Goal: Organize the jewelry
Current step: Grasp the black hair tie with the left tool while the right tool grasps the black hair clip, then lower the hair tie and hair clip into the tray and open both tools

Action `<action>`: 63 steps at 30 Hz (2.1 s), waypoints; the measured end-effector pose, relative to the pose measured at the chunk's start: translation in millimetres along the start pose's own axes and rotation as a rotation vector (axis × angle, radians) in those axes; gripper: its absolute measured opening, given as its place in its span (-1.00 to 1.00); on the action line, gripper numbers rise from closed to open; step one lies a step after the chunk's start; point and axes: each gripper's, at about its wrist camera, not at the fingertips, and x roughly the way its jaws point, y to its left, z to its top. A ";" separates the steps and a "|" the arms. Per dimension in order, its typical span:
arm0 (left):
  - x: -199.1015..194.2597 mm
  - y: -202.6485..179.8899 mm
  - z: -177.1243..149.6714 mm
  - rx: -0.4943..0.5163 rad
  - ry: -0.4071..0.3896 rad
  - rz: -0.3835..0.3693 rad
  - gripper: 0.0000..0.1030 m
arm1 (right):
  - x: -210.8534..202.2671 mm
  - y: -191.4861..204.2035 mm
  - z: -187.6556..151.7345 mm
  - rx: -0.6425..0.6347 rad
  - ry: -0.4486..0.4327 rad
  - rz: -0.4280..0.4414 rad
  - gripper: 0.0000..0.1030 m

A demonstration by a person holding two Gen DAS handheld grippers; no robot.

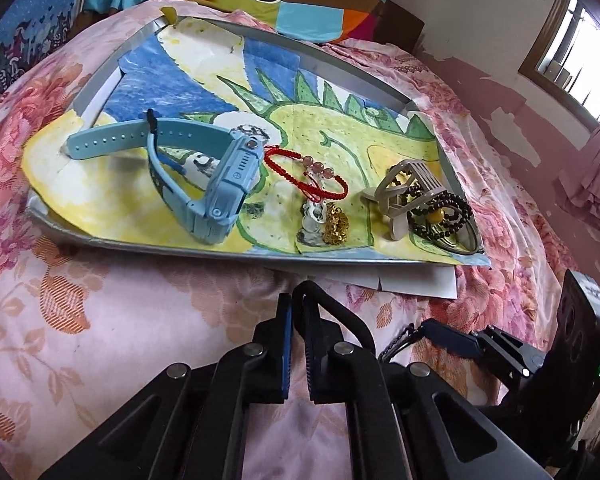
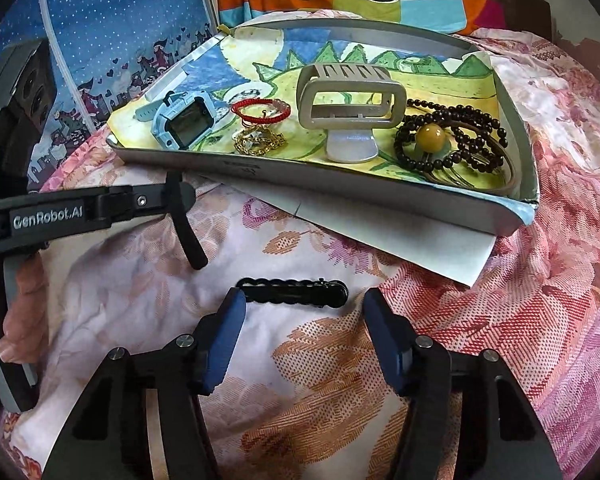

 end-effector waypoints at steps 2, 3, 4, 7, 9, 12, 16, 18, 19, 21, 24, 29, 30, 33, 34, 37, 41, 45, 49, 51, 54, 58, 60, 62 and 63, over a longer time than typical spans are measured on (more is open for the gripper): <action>-3.1 0.0 -1.7 0.005 -0.001 0.013 -0.90 | 0.9 1.0 0.7 -0.003 0.004 0.003 0.09; -4.7 0.2 -2.4 0.007 -0.001 0.021 -0.90 | 1.7 1.6 1.3 -0.004 0.005 0.005 0.09; -6.2 0.3 -3.4 0.009 -0.002 0.025 -0.90 | 1.9 1.5 1.2 -0.003 0.006 0.006 0.09; -10.9 0.6 -5.9 0.011 -0.005 0.034 -0.90 | 5.4 3.0 3.3 -0.002 0.010 0.005 0.09; -13.9 0.7 -7.7 0.009 -0.007 0.033 -0.91 | 6.9 4.4 3.0 -0.009 0.012 0.000 0.09; -18.5 -0.7 -9.3 0.011 -0.010 0.033 -0.91 | 7.3 6.5 2.1 -0.018 0.006 -0.012 -0.12; -26.2 -4.8 -9.2 0.017 -0.018 0.032 -0.91 | 3.2 1.0 -0.5 0.009 -0.011 -0.005 -0.39; -30.0 -7.0 -8.0 0.025 -0.024 0.034 -0.91 | 2.2 0.2 -1.1 0.013 -0.018 0.001 -0.40; -32.4 -8.1 -7.0 0.028 -0.027 0.035 -0.91 | 1.7 0.1 -1.9 0.011 -0.020 0.001 -0.49; -35.3 -8.8 -5.4 0.028 -0.030 0.033 -0.91 | 0.9 1.0 -2.6 0.006 -0.024 0.004 -0.68; -40.5 -10.6 -4.5 0.033 -0.038 0.031 -0.91 | -0.3 3.4 -3.9 -0.005 -0.029 0.012 -0.68; -47.2 -12.4 -3.0 0.040 -0.050 0.032 -0.91 | -7.7 7.4 -7.0 -0.024 -0.052 0.021 -0.68; -48.2 -12.5 -2.7 0.041 -0.051 0.033 -0.91 | -10.8 7.2 -7.6 -0.023 -0.062 0.023 -0.68; -51.8 -14.3 1.6 0.045 -0.060 0.034 -0.91 | -23.9 4.7 -7.2 -0.012 -0.111 0.027 -0.68; -53.3 -15.2 4.3 0.047 -0.066 0.033 -0.91 | -27.4 3.2 -5.8 -0.006 -0.125 0.028 -0.68; -58.2 -18.1 13.8 0.052 -0.088 0.029 -0.91 | -44.8 -2.4 -1.7 0.014 -0.191 0.029 -0.68; -62.1 -24.5 28.9 0.057 -0.131 0.028 -0.91 | -63.1 -10.6 8.2 0.035 -0.273 -0.006 -0.68; -54.8 -31.5 45.4 0.057 -0.162 0.041 -0.91 | -67.2 -29.6 21.9 0.077 -0.285 -0.071 -0.68; -37.6 -36.7 58.8 0.047 -0.173 0.060 -0.91 | -58.8 -42.0 27.0 0.100 -0.255 -0.120 -0.68; -29.1 -37.7 61.8 0.041 -0.170 0.074 -0.91 | -53.9 -44.1 28.7 0.102 -0.244 -0.134 -0.68; -15.0 -37.4 64.7 0.040 -0.156 0.094 -0.91 | -49.8 -45.8 31.5 0.106 -0.240 -0.142 -0.68; -3.1 -36.2 62.7 0.039 -0.131 0.110 -0.91 | -46.3 -47.3 32.5 0.119 -0.236 -0.141 -0.67; -0.1 -36.3 60.7 0.044 -0.121 0.116 -0.91 | -45.8 -47.3 32.1 0.119 -0.233 -0.143 -0.67; 1.4 -36.3 58.8 0.045 -0.115 0.121 -0.91 | -46.2 -47.7 31.8 0.121 -0.232 -0.143 -0.64; 1.7 -36.0 57.9 0.045 -0.116 0.123 -0.91 | -46.0 -47.8 31.6 0.121 -0.231 -0.144 -0.58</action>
